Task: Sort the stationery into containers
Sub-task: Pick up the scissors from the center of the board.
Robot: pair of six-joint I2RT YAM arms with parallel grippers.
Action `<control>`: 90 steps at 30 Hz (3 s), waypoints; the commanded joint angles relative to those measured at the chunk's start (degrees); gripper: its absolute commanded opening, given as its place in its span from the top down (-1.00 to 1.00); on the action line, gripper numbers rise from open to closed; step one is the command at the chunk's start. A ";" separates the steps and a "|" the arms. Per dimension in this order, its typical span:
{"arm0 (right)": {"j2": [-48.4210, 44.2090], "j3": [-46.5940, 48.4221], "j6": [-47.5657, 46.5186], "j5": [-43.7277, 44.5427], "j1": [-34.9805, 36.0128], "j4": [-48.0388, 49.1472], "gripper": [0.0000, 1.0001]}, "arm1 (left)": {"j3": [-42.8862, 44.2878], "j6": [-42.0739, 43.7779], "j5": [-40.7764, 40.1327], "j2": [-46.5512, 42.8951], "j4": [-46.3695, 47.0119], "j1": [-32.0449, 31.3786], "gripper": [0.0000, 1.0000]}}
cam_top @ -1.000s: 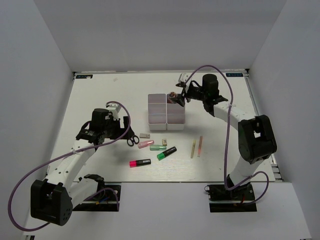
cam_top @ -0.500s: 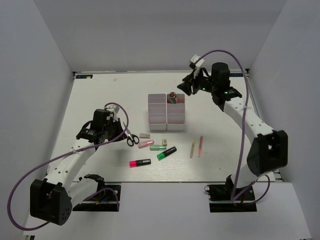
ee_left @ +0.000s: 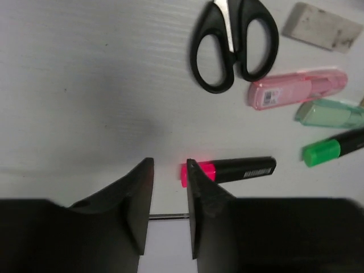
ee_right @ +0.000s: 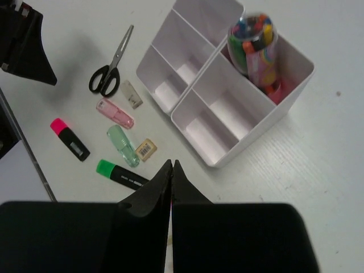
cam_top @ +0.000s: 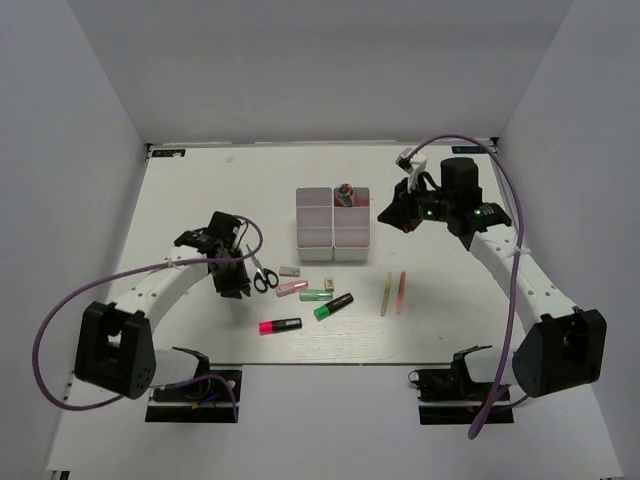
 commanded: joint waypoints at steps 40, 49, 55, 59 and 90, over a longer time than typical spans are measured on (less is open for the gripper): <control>-6.72 -10.61 10.72 -6.29 -9.77 9.16 1.00 | 5.89 -11.80 -4.34 14.99 5.56 -3.31 0.14; -6.27 -10.87 11.94 -7.96 -11.00 9.42 1.00 | 6.42 -13.21 -5.13 17.89 6.62 -3.14 0.12; -6.10 -10.79 12.65 -8.66 -11.87 9.86 1.00 | 6.24 -13.74 -6.71 18.41 7.15 -3.14 0.12; -5.92 -10.88 13.00 -9.02 -12.31 10.12 1.00 | 4.66 -13.82 -7.77 18.50 8.29 -3.14 0.12; -5.22 -10.79 17.13 -14.11 -17.76 11.36 1.00 | 3.43 -13.03 -11.03 22.11 9.61 -5.16 1.00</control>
